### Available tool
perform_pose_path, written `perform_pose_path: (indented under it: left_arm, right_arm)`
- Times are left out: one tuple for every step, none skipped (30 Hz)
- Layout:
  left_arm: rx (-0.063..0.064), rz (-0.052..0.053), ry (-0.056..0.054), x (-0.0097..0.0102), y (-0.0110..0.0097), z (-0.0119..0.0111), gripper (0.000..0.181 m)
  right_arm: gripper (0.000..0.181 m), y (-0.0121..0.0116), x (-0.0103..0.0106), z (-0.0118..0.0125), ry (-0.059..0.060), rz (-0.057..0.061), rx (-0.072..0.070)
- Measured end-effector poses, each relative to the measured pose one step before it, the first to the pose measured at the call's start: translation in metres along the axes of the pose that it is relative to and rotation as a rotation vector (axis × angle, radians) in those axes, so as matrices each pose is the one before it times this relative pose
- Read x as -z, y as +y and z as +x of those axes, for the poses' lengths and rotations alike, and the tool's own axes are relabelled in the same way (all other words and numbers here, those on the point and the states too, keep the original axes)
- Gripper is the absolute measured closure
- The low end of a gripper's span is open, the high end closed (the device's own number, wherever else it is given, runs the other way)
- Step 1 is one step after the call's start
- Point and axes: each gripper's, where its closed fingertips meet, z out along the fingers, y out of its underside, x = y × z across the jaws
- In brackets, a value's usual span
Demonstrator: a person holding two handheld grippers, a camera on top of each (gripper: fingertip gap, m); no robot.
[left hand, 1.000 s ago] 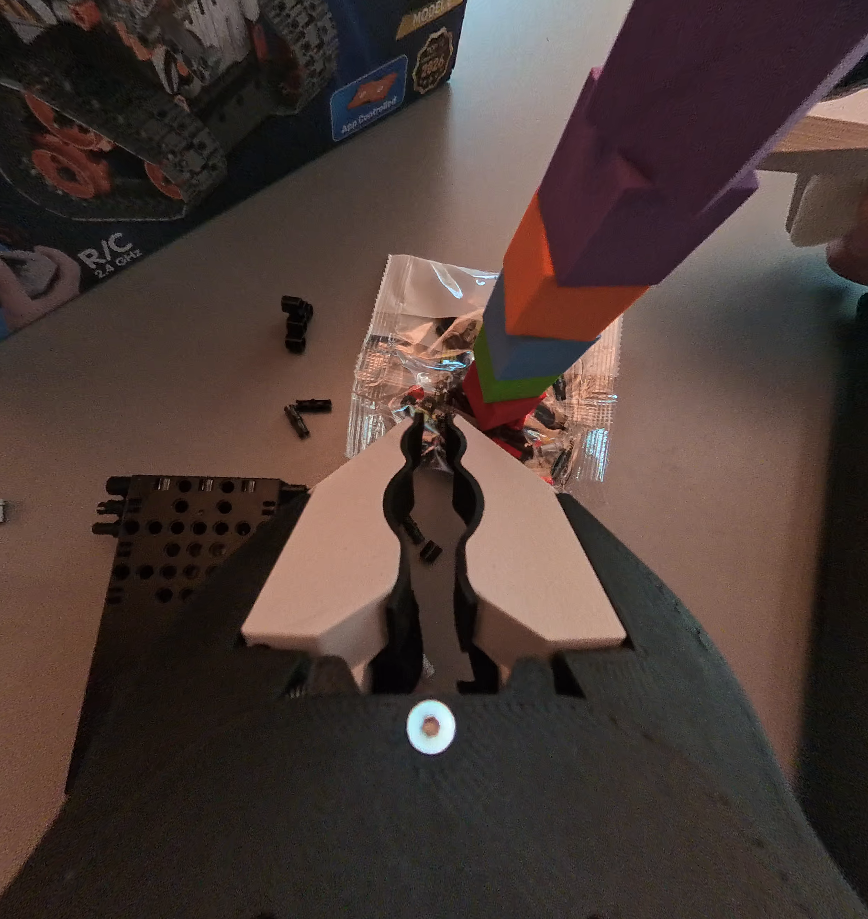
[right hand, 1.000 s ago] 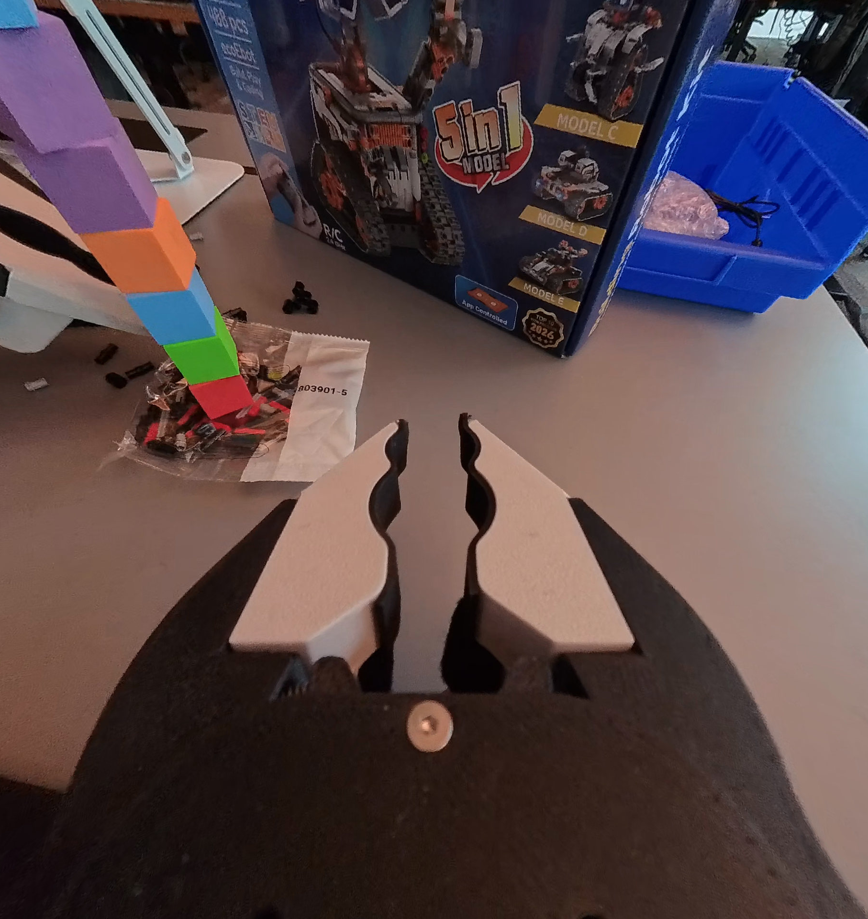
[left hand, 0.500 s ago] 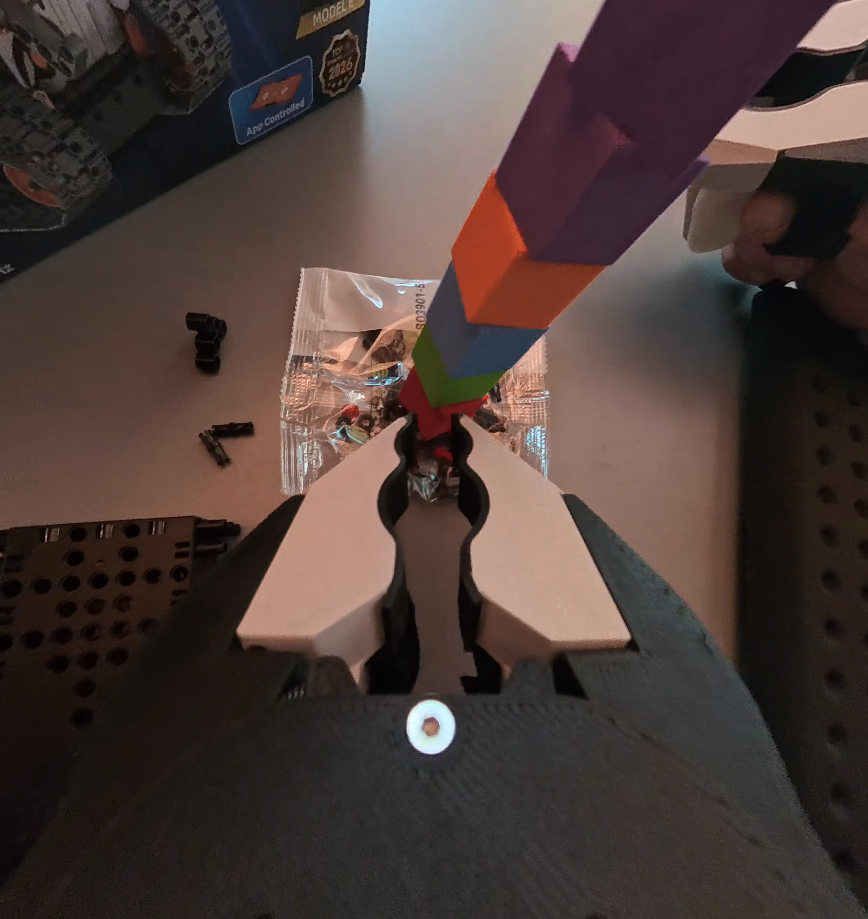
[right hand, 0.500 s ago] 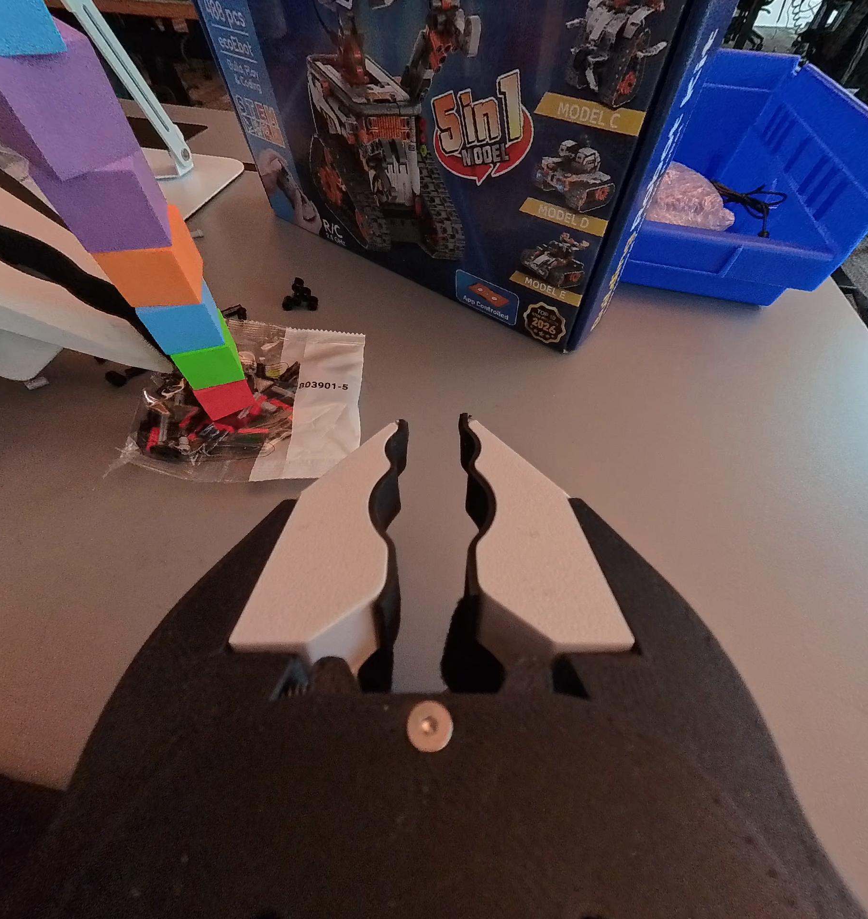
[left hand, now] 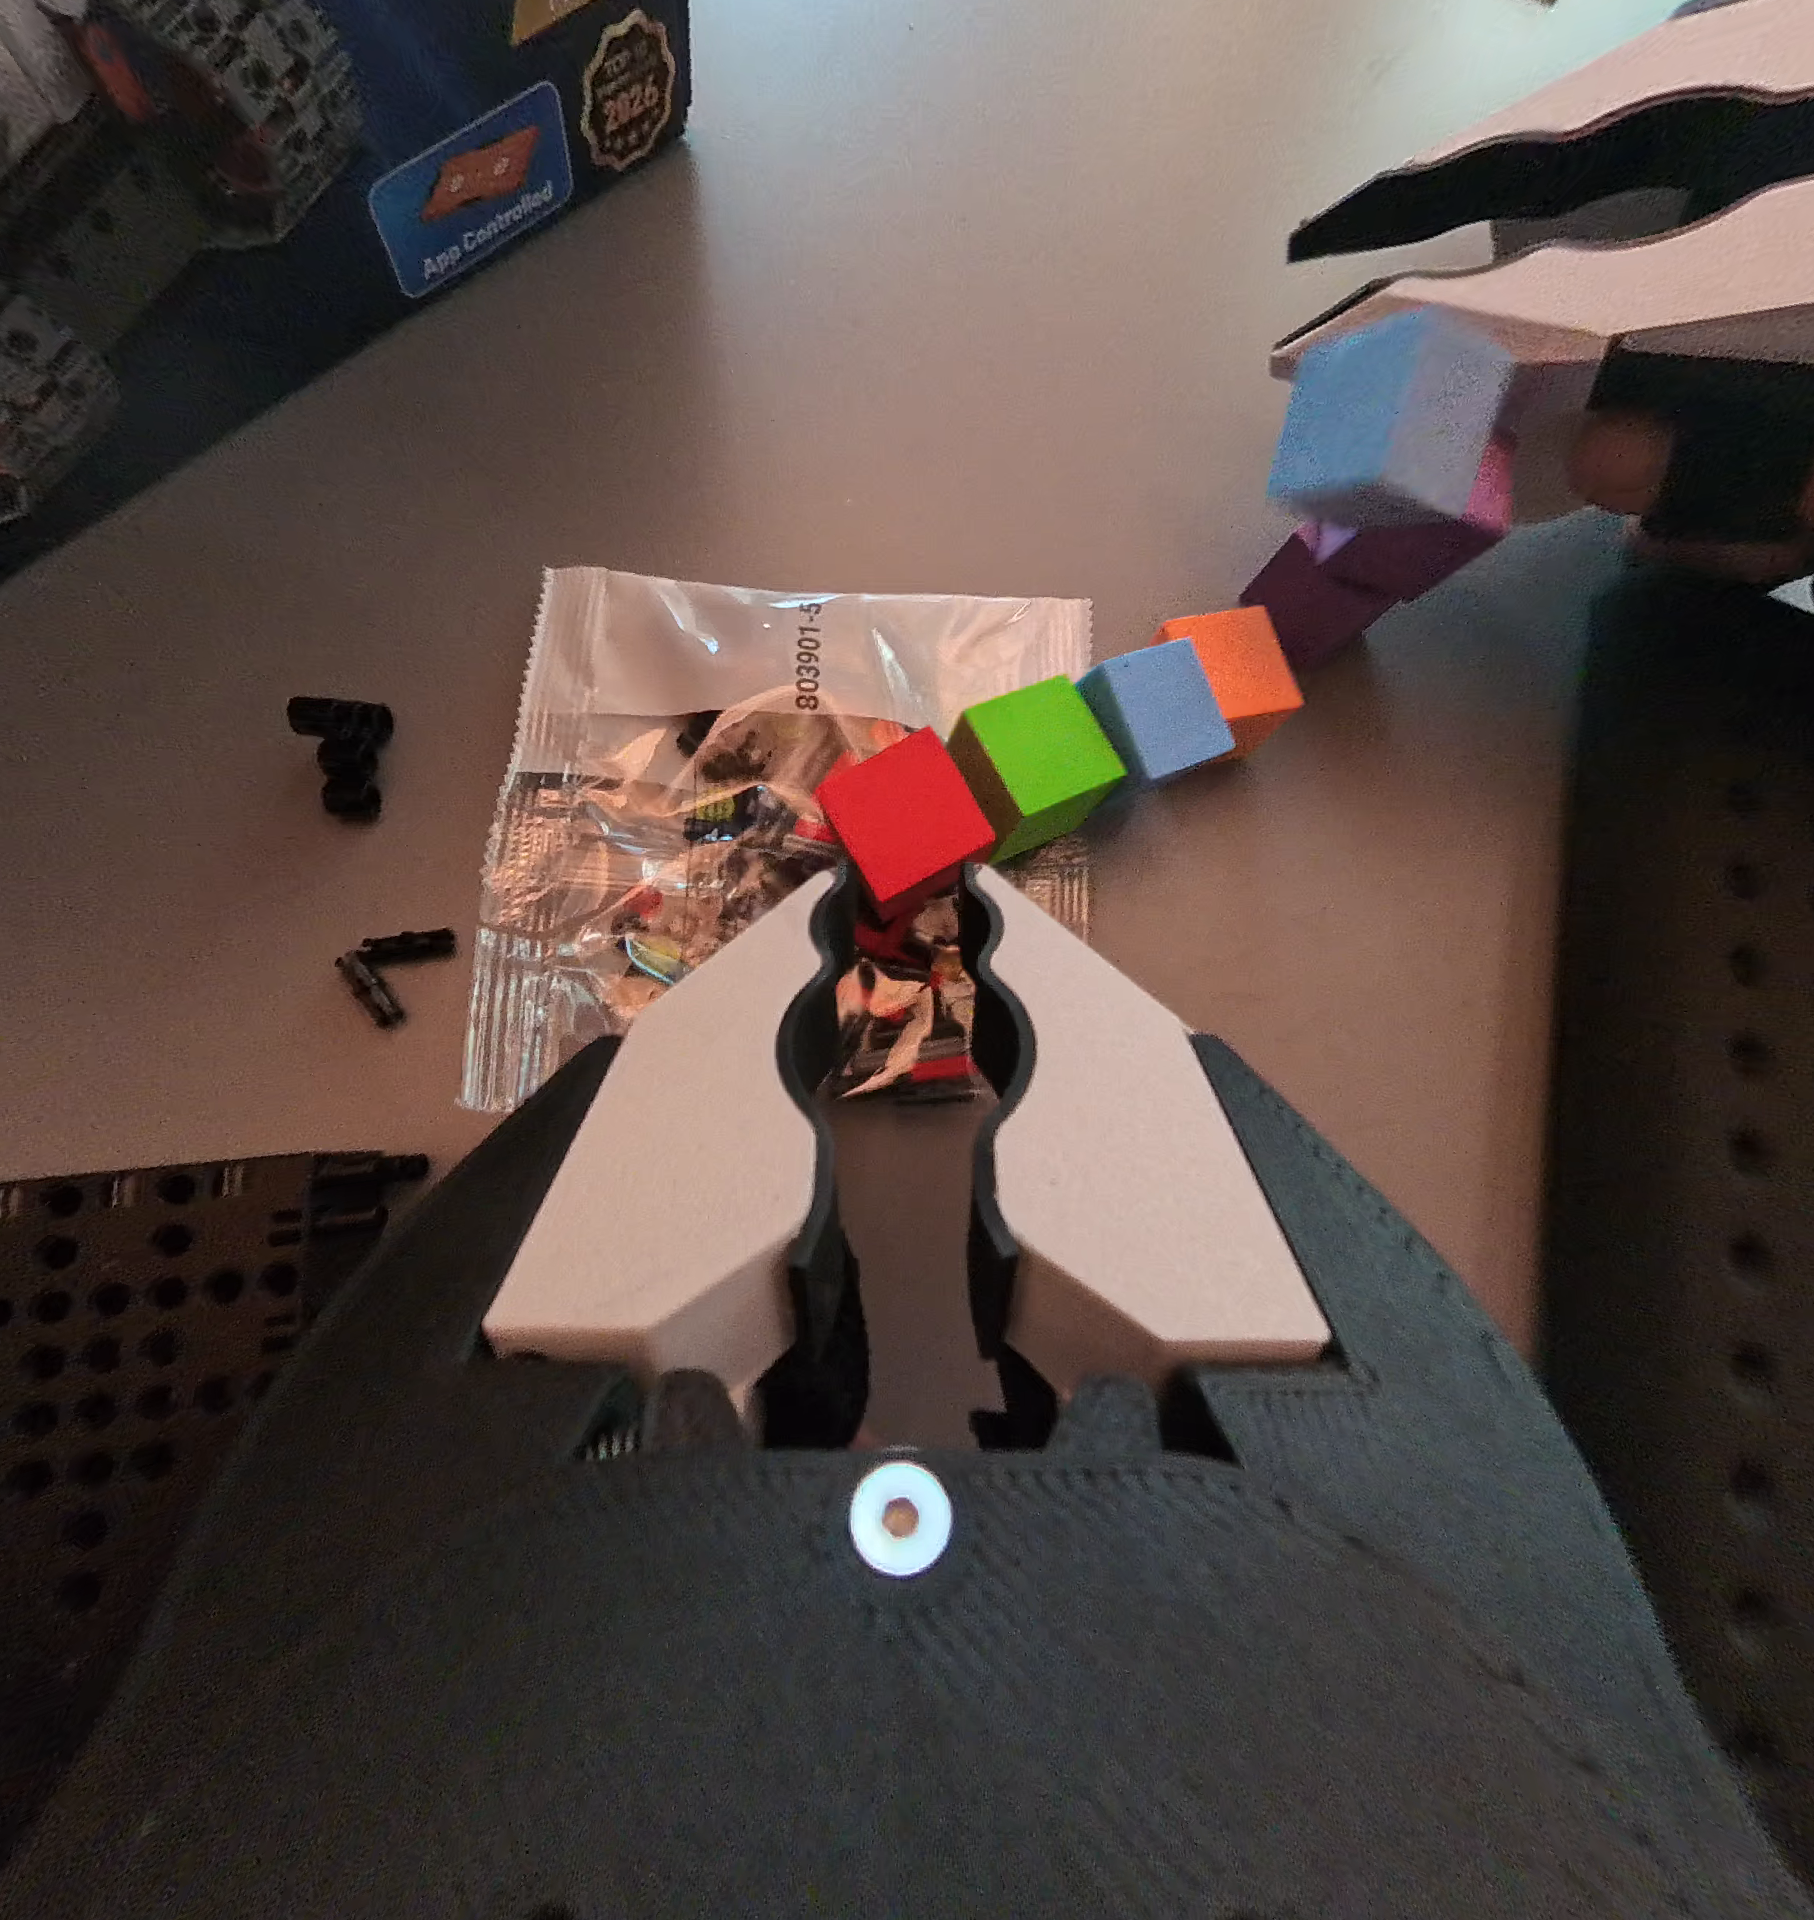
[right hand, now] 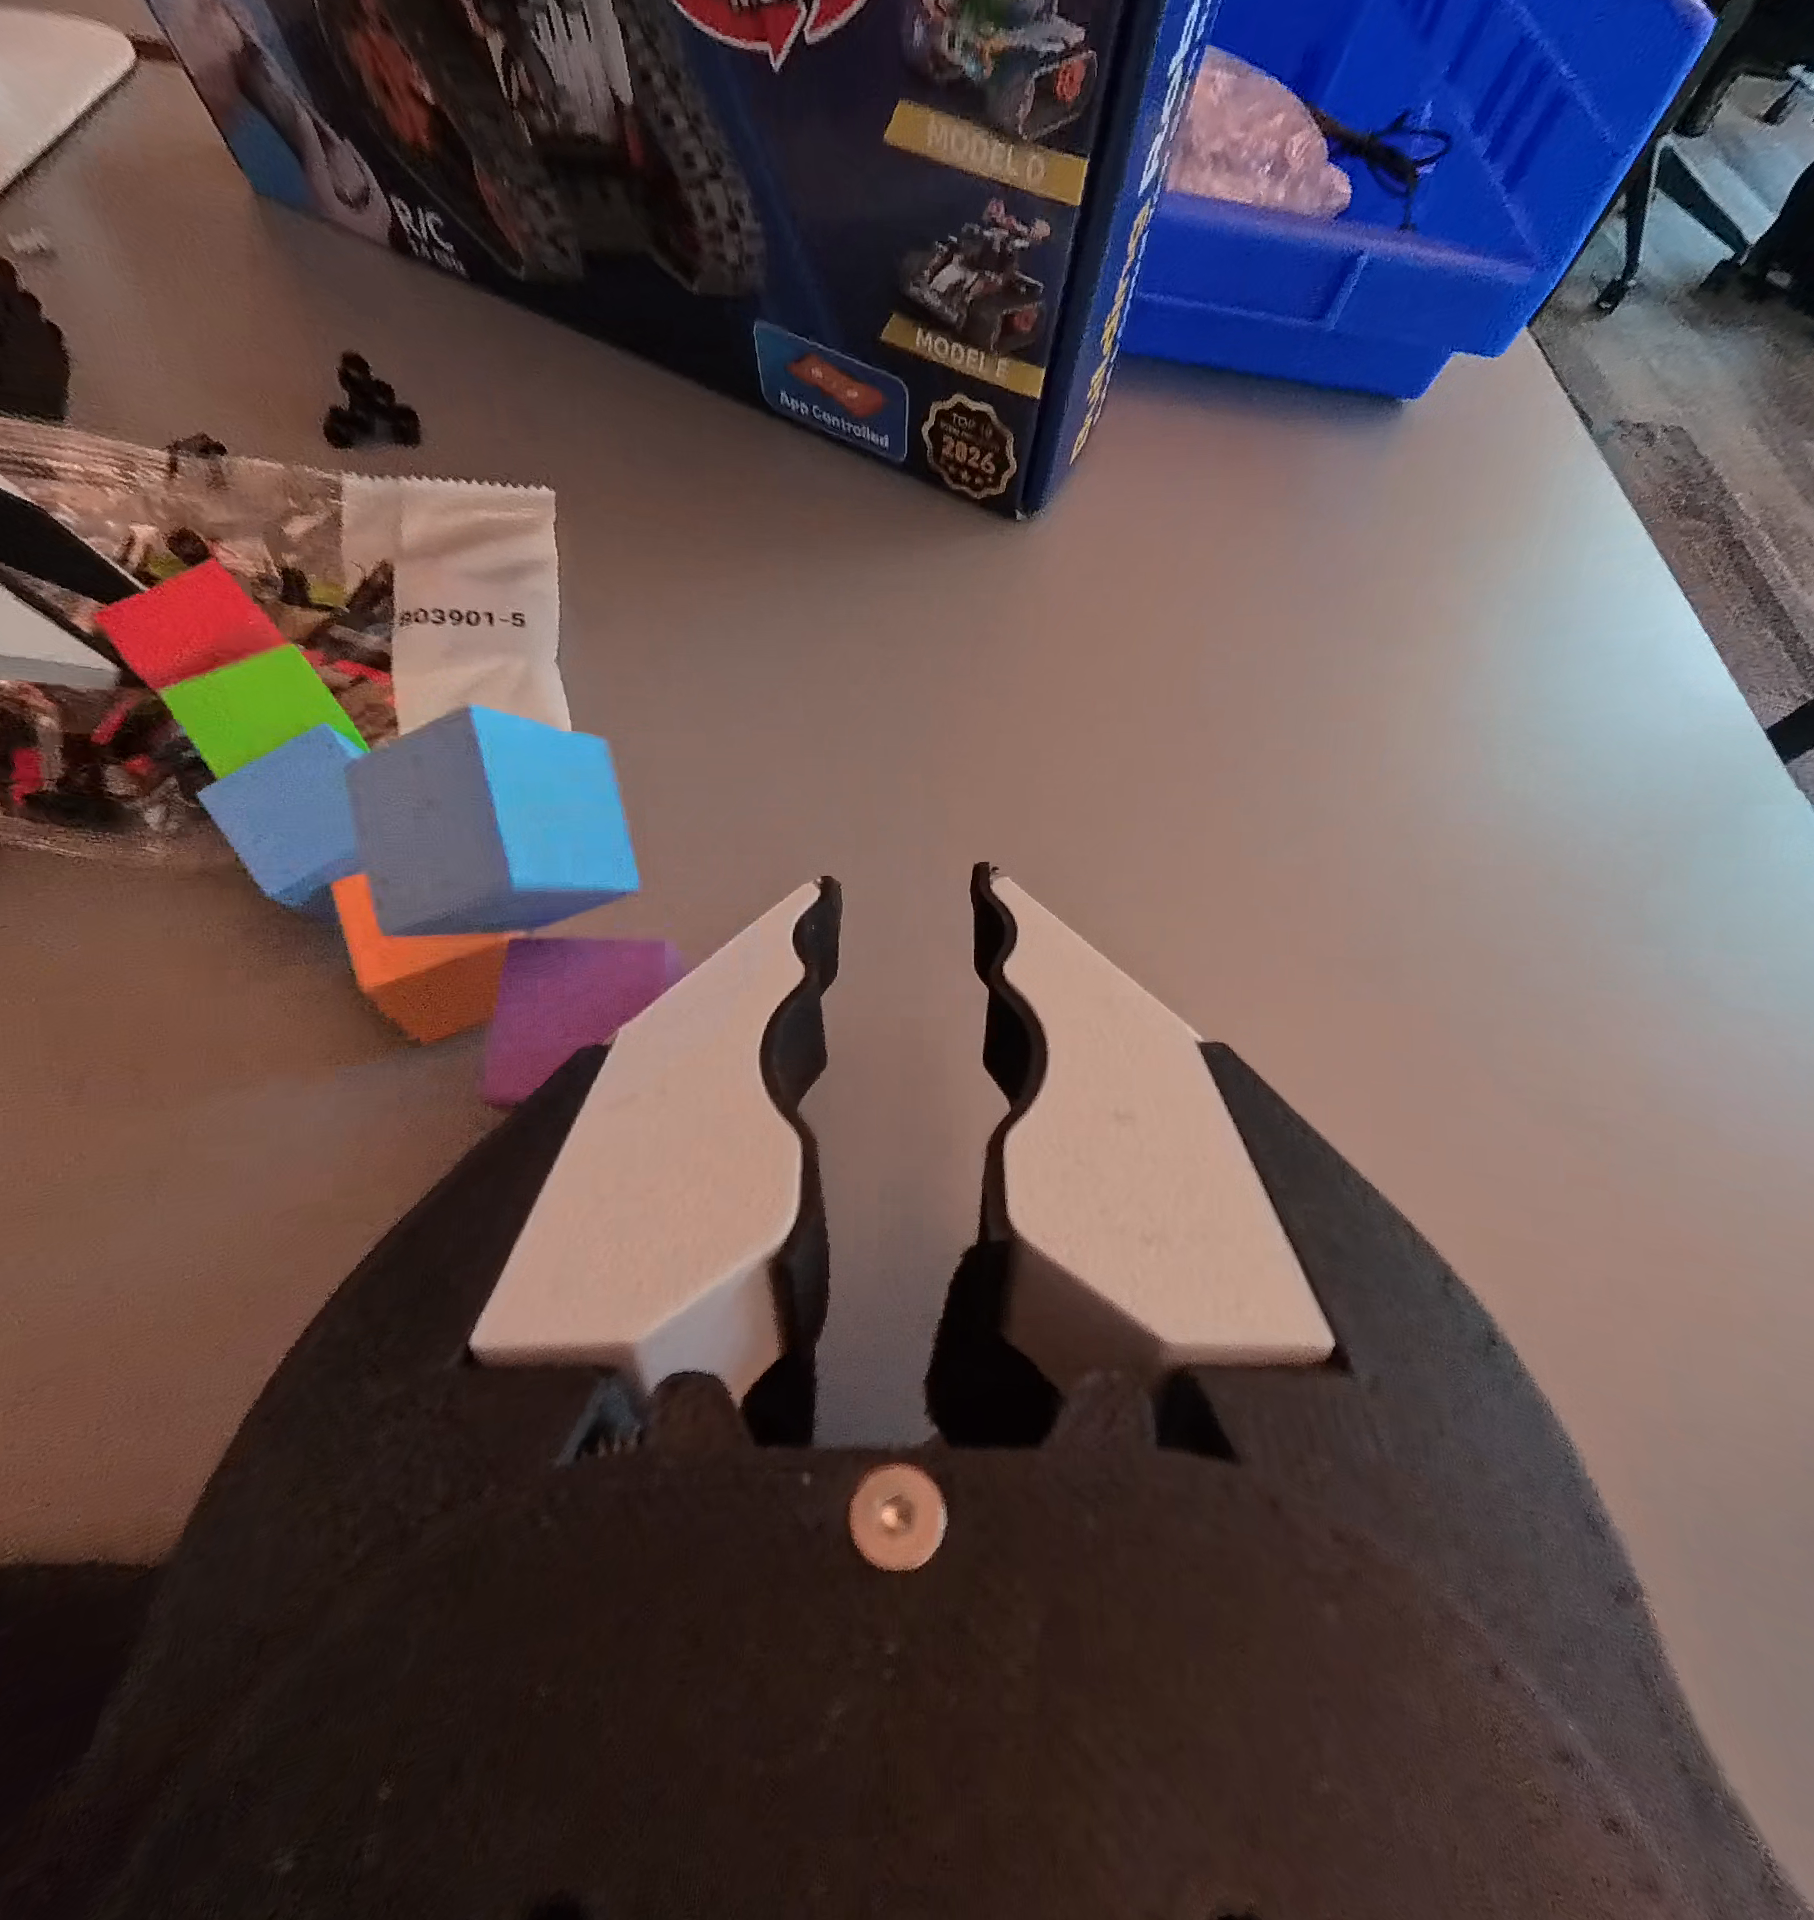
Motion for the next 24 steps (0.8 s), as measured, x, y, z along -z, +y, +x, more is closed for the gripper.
perform_pose_path:
  left_arm:
    - [0.001,-0.0003,-0.0099,0.00093,0.00045,-0.00245,0.164]
    - [0.0046,0.0062,-0.0051,0.00163,-0.00058,-0.00239,0.163]
    - [0.005,0.0082,-0.0034,0.00205,-0.00092,-0.00228,0.163]
    - [0.0045,0.0077,-0.0087,0.0025,-0.00092,-0.00321,0.163]
    - [0.0017,0.008,-0.0116,0.00254,-0.00102,-0.00356,0.163]
    - [-0.0012,0.0068,-0.0117,0.00247,-0.00091,-0.00315,0.163]
    - [-0.0038,0.003,-0.0117,0.00199,-0.00032,-0.0029,0.163]
    - [-0.0095,0.0021,-0.0137,0.00136,-0.00017,-0.00263,0.162]
    - [-0.0163,0.0056,-0.0103,0.00056,-0.00093,-0.00147,0.161]
    - [-0.0178,0.0055,-0.0029,-0.00026,-0.00093,0.00045,0.161]
    - [-0.0154,0.001,-0.0005,-0.00107,-0.00038,0.00127,0.16]
    - [-0.0164,-0.0042,-0.0075,-0.00137,0.00025,0.00043,0.159]
    - [-0.0188,-0.0055,-0.012,-0.00119,0.00055,-0.00024,0.158]
    - [-0.0181,-0.0037,-0.0054,-0.00108,0.00031,0.00064,0.157]
    - [-0.0114,-0.0041,-0.0015,-0.00089,0.00051,0.0007,0.156]
    - [-0.0031,-0.006,-0.005,-0.00071,0.00099,-0.00044,0.156]
    - [-0.0012,-0.0041,-0.0067,-0.0002,0.00095,-0.00119,0.156]
    - [0.0018,-0.0023,-0.0071,0.00043,0.00078,-0.00185,0.156]
    - [0.0047,-0.0011,-0.0073,0.00092,0.0008,-0.00242,0.157]
    - [0.0053,-0.0007,-0.0071,0.00123,0.00081,-0.00263,0.157]
    - [0.0037,0.0008,-0.0079,0.00141,0.0006,-0.00283,0.157]
    - [0.0041,0.0024,-0.0056,0.00133,0.00026,-0.00229,0.157]
    - [0.0049,0.0009,-0.0033,0.00102,0.00033,-0.0017,0.158]
    - [0.0033,-0.0027,-0.004,0.00062,0.00075,-0.00165,0.159]
  right_arm:
    - [0.157,0.00128,-0.00082,0.0011,0.0059,-0.0064,0.0079]
    - [0.156,0.00023,0.00017,0.00022,-0.002,0.0004,0.0018]
    - [0.156,-0.00088,0.00079,-0.00045,-0.0084,0.0063,-0.0006]
    - [0.156,-0.00178,0.00163,-0.00076,-0.0089,0.0124,0.0037]
    - [0.155,-0.00196,0.00238,0.00023,-0.0013,0.0124,0.0034]
    - [0.154,-0.00228,0.00309,0.00042,0.0007,0.012,0.0047]
    - [0.153,-0.00348,0.00373,-0.00044,-0.0019,0.0176,0.0107]
    - [0.152,-0.00522,0.0039,-0.00212,-0.0088,0.0232,0.0153]
    - [0.152,-0.00592,0.00353,-0.00453,-0.0187,0.0213,0.017]
    - [0.15,-0.00611,0.00269,-0.00623,-0.0263,0.0156,0.0192]
    - [0.148,-0.00574,0.00168,-0.00686,-0.0274,0.0086,0.0212]
    - [0.145,-0.00531,0.0006,-0.00762,-0.0296,0.0031,0.0228]
    - [0.143,-0.00444,-0.00068,-0.00853,-0.0352,-0.0039,0.0227]
    - [0.142,-0.00319,-0.00221,-0.00922,-0.0392,-0.013,0.0253]
    - [0.14,-0.00325,-0.00365,-0.0089,-0.0339,-0.0148,0.0324]
    - [0.138,-0.00353,-0.00489,-0.00936,-0.0325,-0.0174,0.0371]
    - [0.137,-0.00297,-0.00625,-0.01103,-0.0414,-0.0268,0.0394]
    - [0.136,-0.00272,-0.00735,-0.01085,-0.0418,-0.0325,0.0402]
    - [0.136,-0.00275,-0.00808,-0.00796,-0.029,-0.035,0.0356]
    - [0.136,-0.00298,-0.00844,-0.00502,-0.0179,-0.0348,0.0309]
    - [0.137,-0.00284,-0.00859,-0.00318,-0.0148,-0.0324,0.025]
    - [0.137,-0.00324,-0.0085,-0.00257,-0.0175,-0.0267,0.0183]
    - [0.136,-0.00499,-0.00793,-0.00105,-0.0134,-0.0113,0.012]
    - [0.137,-0.00559,-0.00759,-0.00037,-0.0118,-0.0026,0.0045]
